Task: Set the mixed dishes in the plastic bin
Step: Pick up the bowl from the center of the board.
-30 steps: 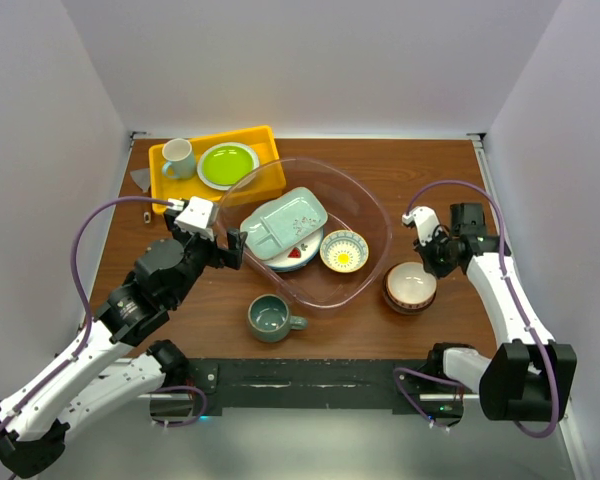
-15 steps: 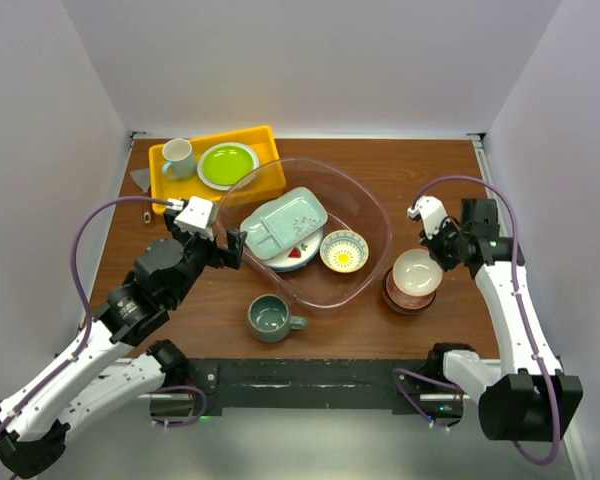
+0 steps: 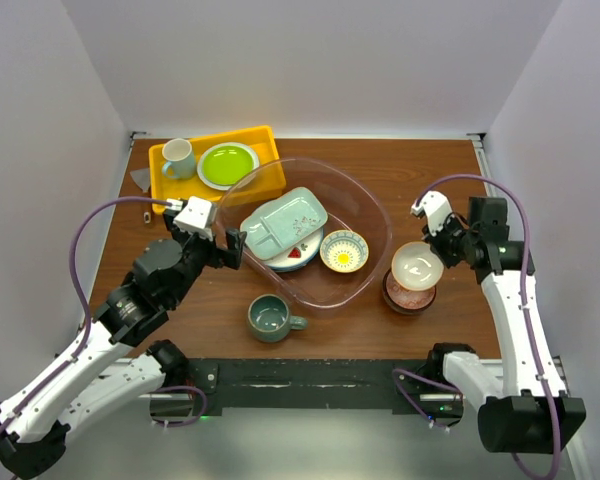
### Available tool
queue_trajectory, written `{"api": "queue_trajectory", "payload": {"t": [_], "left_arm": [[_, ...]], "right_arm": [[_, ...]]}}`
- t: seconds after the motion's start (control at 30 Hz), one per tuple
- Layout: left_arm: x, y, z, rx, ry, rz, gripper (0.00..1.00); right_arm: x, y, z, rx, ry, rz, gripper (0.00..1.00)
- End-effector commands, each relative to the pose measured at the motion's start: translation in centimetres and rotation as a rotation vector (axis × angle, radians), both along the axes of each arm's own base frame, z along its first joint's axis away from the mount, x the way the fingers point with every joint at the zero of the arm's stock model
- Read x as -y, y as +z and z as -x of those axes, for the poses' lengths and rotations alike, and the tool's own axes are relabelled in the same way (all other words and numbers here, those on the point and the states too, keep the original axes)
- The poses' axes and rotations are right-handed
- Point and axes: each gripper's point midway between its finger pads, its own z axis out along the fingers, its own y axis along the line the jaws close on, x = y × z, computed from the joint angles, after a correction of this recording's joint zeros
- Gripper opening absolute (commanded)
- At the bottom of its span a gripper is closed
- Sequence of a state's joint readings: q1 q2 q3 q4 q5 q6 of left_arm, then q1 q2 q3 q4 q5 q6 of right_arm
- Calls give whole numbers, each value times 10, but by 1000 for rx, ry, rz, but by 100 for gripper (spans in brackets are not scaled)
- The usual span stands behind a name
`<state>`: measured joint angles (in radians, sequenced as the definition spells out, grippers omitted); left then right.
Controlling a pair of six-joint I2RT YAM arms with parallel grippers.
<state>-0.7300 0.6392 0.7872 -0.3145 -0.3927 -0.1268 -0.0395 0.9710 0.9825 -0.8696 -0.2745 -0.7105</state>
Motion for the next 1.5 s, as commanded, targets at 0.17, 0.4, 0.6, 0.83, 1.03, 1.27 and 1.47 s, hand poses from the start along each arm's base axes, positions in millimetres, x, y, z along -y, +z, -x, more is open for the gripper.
{"api": "queue_trajectory", "payload": {"t": [0.17,0.4,0.6,0.83,1.03,1.27,1.47], "left_arm": [[10,7,-2,21,-40,36,100],[35,10,1,-7,-135,122,100],[70,7,10,-100,-268,240,100],[109,-1,20,-226,-398,348,100],[134,-5,29,-258,-406,356,100],[170,-5,47,-289,-448,359,100],[189,-7,55,-301,-465,365,100]], "right_arm": [[-8,47,-5,143,42,-24,0],[-13,66,-3,183,55,-42,0],[-16,84,0,227,62,-55,0],[-25,96,5,244,89,-104,0],[-30,95,7,239,104,-125,0],[-33,96,9,239,111,-137,0],[-34,96,10,240,118,-145,0]]}}
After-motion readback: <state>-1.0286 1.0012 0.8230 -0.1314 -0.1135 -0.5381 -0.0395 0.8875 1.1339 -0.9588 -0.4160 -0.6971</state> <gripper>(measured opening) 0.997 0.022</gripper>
